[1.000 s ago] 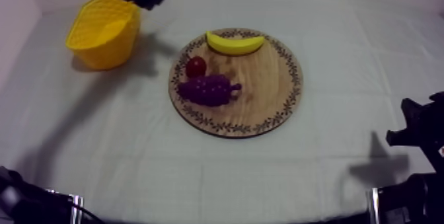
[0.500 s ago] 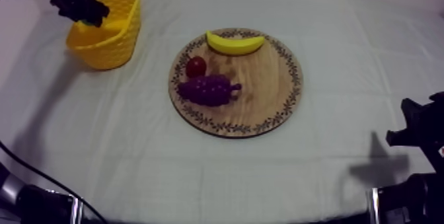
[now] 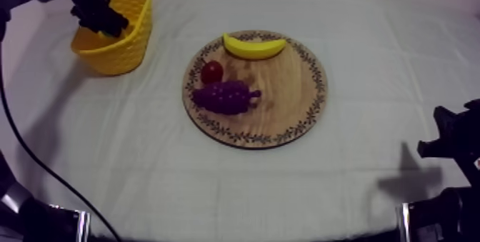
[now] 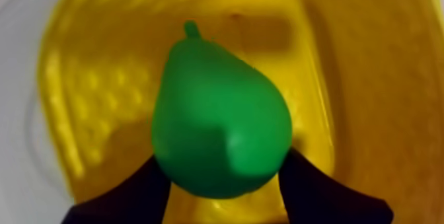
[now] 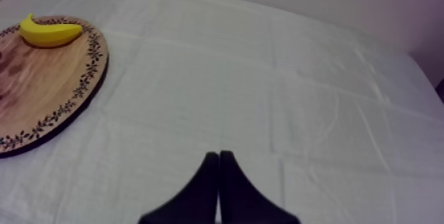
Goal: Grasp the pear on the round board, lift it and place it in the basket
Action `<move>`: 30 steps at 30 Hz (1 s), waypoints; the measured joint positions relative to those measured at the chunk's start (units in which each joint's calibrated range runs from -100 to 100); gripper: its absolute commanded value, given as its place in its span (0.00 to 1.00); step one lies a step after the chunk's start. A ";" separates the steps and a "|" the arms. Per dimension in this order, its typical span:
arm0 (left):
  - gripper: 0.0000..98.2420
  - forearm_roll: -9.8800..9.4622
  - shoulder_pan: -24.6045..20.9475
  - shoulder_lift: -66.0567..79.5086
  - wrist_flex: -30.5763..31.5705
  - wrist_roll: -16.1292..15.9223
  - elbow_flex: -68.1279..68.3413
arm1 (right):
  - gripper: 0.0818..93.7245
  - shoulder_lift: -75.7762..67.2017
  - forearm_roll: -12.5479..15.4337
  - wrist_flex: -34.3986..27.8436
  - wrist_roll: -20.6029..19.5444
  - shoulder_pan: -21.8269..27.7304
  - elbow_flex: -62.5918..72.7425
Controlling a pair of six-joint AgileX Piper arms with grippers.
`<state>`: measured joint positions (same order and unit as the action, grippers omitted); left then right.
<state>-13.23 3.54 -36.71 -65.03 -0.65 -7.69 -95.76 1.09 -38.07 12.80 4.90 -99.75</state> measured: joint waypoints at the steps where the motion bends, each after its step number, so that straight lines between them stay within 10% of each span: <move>1: 0.64 0.42 -0.12 -0.72 0.15 -0.27 -0.33 | 0.00 0.00 0.00 0.00 0.00 0.00 0.00; 9: 0.74 4.09 -1.56 -2.18 -0.12 -3.25 -1.87 | 0.00 0.00 0.00 0.00 -0.03 0.00 0.00; 17: 0.10 6.67 -0.65 5.03 7.75 -5.73 5.14 | 0.00 0.00 0.00 0.00 -0.03 0.00 0.00; 30: 0.00 7.29 1.55 35.50 26.23 -2.93 34.75 | 0.00 0.00 0.00 -0.01 -0.03 0.00 0.00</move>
<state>-5.93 5.09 -1.21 -38.79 -3.59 27.06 -95.76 1.09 -38.08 12.77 4.90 -99.75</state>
